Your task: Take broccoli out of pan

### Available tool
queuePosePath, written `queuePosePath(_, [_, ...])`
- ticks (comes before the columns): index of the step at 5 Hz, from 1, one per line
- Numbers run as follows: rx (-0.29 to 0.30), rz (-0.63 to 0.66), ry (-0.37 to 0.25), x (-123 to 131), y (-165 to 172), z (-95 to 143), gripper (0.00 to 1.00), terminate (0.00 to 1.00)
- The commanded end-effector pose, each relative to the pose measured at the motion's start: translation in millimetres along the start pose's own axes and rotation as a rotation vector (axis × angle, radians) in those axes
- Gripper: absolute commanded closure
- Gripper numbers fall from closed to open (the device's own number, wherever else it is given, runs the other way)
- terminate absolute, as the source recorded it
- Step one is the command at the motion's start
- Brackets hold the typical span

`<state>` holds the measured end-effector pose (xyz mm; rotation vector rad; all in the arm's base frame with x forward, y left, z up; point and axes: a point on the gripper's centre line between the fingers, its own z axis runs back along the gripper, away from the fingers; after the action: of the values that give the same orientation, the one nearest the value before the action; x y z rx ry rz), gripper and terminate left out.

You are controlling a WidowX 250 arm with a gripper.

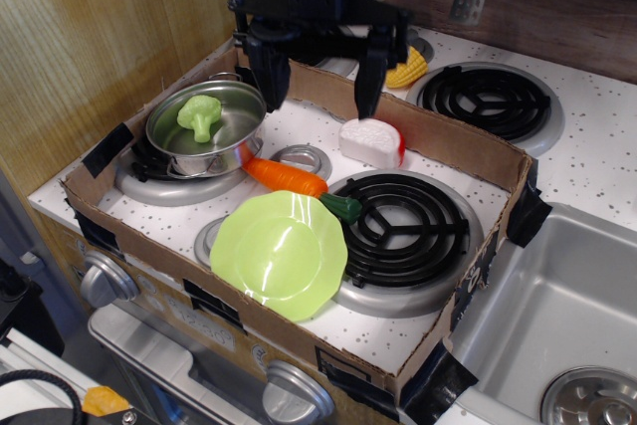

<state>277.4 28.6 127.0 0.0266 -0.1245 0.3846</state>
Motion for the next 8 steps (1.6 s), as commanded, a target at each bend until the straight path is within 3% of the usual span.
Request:
queuePosePath(1, [0.036, 0.161, -0.103, 36.2, 34.1, 1.4, 0.0, 0.0])
queuePosePath(2, [0.072, 0.189, -0.132, 46.5, 52.2, -13.8, 0.0, 0.0])
queuePosePath(3, [0.1, 0.195, -0.099, 60.8, 65.0, -28.5, 0.0, 0.0])
queuePosePath(4, [0.119, 0.213, -0.149, 71.7, 77.7, -40.5, 0.0, 0.0])
queuePosePath(6, [0.16, 0.243, -0.188, 71.6, 103.0, -50.0, 0.0, 0.0])
queuePosePath(8, [0.15, 0.262, -0.224, 71.4, 116.9, -65.3, 0.0, 0.0])
